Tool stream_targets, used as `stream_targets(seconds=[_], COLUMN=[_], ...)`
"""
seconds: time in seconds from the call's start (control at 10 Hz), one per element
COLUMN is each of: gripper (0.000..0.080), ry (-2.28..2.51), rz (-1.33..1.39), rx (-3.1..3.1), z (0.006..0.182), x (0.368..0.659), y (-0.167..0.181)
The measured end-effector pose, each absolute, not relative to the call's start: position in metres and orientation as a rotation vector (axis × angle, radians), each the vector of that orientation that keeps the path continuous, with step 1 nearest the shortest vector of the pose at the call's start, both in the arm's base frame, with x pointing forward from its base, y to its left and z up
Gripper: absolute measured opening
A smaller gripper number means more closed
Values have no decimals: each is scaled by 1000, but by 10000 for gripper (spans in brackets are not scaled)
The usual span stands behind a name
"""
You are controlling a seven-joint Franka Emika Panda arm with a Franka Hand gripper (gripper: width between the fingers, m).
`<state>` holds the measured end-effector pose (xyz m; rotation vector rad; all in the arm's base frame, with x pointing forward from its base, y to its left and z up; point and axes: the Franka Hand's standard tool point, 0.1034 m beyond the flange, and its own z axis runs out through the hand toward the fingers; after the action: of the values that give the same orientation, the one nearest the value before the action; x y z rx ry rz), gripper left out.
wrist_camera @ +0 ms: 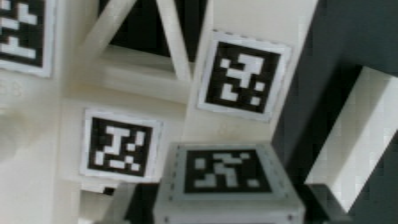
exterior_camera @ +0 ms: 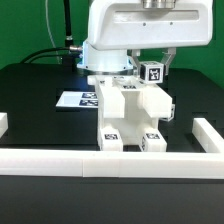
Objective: Assemble chair
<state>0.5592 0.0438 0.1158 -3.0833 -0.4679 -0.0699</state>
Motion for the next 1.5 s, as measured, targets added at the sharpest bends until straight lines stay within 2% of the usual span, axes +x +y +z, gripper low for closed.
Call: stream_targets(seconds=[0.4, 1.5], gripper=[269, 269], ry=[-400, 756], rz=[-69, -46], rx=[-3091, -2999], z=[116, 115], x=[559, 559], y=[44, 47])
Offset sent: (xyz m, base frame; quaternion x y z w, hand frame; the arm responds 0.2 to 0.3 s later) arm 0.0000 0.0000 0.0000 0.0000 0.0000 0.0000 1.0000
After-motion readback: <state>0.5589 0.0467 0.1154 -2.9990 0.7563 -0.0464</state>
